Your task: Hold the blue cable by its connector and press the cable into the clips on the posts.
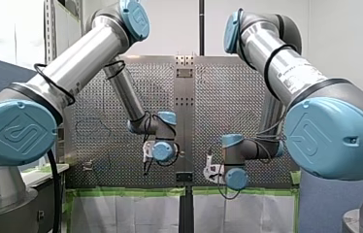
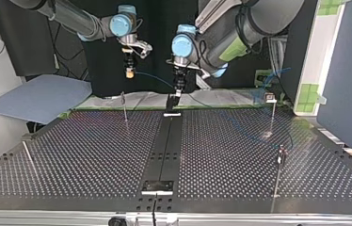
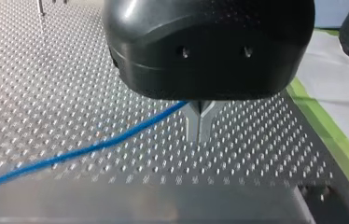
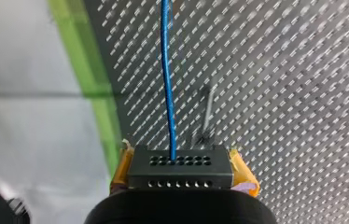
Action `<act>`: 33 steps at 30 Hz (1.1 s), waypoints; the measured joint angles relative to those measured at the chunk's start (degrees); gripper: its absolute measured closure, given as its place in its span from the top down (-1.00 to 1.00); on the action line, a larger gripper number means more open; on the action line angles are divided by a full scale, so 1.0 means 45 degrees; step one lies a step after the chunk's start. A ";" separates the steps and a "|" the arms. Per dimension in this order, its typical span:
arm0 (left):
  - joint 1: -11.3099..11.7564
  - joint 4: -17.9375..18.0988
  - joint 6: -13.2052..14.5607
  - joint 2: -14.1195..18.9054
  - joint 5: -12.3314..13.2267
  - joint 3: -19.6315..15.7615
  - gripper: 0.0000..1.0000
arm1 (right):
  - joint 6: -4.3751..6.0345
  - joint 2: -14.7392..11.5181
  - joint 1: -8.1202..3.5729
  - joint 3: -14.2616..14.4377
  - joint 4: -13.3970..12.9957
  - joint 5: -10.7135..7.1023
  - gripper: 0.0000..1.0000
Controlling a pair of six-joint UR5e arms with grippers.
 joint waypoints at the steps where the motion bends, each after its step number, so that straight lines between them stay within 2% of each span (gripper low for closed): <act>1: -0.0107 -0.0002 -0.0016 -0.0111 -0.0045 0.0110 -1.00 | -0.0005 0.0004 -0.0090 0.0110 -0.0007 0.0001 -1.00; 6: -0.0726 -0.0023 -0.0051 -0.0792 -0.0167 0.0733 -1.00 | -0.0075 0.0024 -0.0568 0.0330 -0.0074 -0.0227 -1.00; 16: -0.1370 -0.0193 0.0022 -0.2110 -0.0288 0.1666 -1.00 | -0.0440 0.0034 -0.1789 0.0391 -0.0682 -0.1289 -1.00; 20: -0.1623 -0.0392 0.0009 -0.2650 -0.0438 0.2068 -1.00 | -0.0518 0.0041 -0.2227 0.0393 -0.0947 -0.1368 -1.00; 25: -0.1868 -0.0515 -0.0047 -0.3337 -0.0585 0.2431 -1.00 | -0.0731 0.0058 -0.2506 0.0393 -0.1030 -0.1339 -1.00; 33: -0.1982 -0.0561 -0.0166 -0.4331 -0.0781 0.2861 -1.00 | -0.0812 0.0164 -0.2825 0.0374 -0.1432 -0.1264 -1.00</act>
